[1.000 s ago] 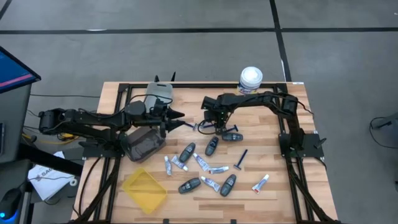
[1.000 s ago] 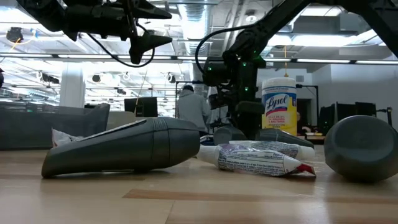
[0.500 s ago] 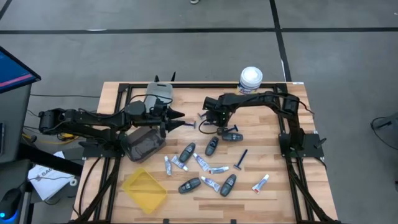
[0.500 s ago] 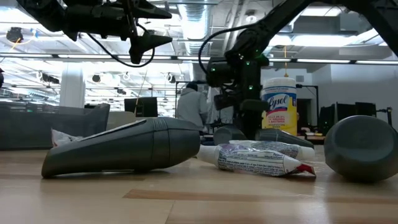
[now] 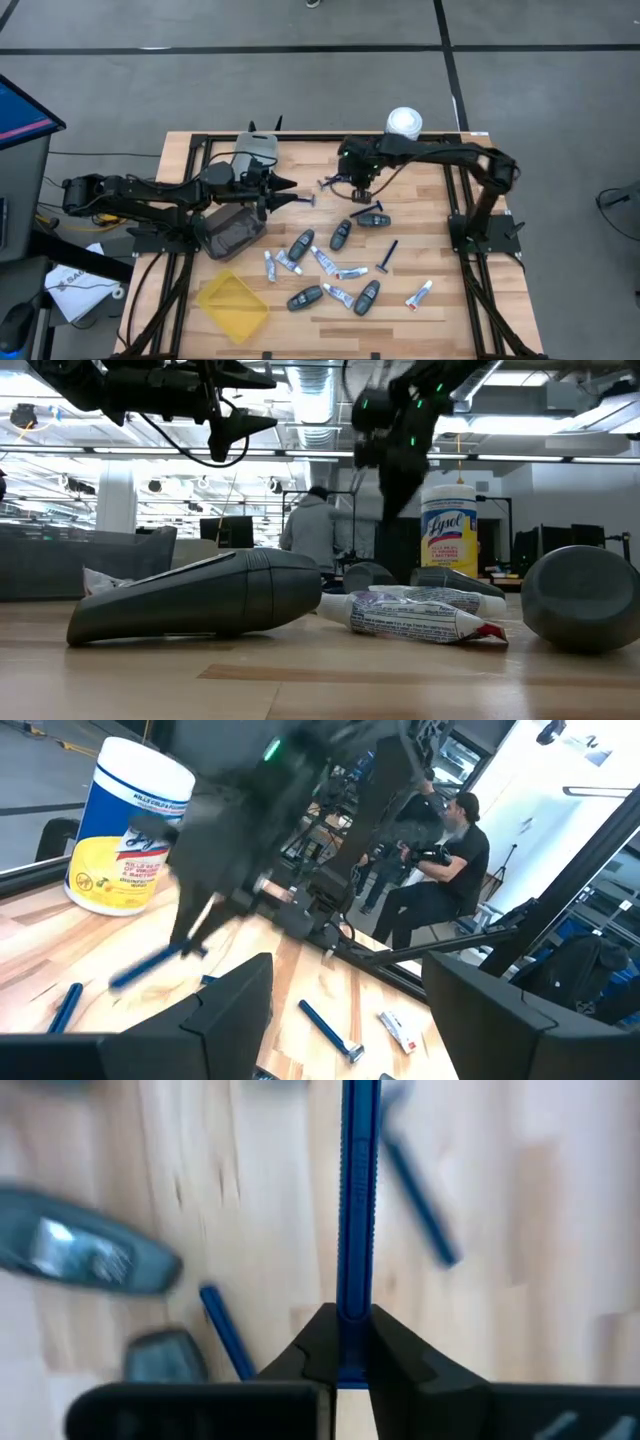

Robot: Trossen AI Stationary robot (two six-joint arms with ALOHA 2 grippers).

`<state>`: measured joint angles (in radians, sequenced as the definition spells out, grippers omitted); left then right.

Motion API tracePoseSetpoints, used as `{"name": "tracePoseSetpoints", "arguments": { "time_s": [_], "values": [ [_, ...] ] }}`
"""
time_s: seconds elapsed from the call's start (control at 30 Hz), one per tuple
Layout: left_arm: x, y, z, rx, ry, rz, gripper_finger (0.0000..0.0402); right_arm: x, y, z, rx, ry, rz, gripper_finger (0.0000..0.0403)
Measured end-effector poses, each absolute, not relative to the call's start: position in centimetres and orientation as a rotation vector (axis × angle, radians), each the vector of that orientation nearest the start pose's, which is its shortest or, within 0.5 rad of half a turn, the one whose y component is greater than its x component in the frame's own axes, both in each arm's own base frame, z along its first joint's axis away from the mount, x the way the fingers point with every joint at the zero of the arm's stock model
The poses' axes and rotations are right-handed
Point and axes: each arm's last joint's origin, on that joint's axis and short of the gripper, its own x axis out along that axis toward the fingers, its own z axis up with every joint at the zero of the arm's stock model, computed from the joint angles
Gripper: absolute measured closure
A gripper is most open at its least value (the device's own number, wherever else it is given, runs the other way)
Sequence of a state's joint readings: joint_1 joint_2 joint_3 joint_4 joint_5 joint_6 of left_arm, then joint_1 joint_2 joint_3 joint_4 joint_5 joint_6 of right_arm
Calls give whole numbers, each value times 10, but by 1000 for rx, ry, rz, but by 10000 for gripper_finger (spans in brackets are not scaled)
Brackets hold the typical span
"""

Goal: Pick & Place Travel size toiletries
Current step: Put the razor into the gray bin

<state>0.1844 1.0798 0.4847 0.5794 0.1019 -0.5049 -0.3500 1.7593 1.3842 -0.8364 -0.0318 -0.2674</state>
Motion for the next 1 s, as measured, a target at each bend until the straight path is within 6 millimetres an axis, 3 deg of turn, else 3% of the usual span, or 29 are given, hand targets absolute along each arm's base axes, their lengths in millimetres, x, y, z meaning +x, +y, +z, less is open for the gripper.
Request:
{"name": "tracePoseSetpoints", "arguments": {
  "time_s": [0.17, 0.37, 0.7, 1.0],
  "values": [
    [225, 42, 250, -498, -43, 92, 147, 325, -116, 285, 16, 959, -174, 384],
    [223, 43, 265, -317, -186, 76, 147, 327, -107, 317, 48, 726, -185, 378],
    [221, 50, 267, -288, -216, 126, 136, 340, -75, 343, 6, 492, -95, 374],
    [217, 61, 272, -298, -274, 155, 97, 356, -52, 339, -16, 452, -27, 375]
  ]
}}
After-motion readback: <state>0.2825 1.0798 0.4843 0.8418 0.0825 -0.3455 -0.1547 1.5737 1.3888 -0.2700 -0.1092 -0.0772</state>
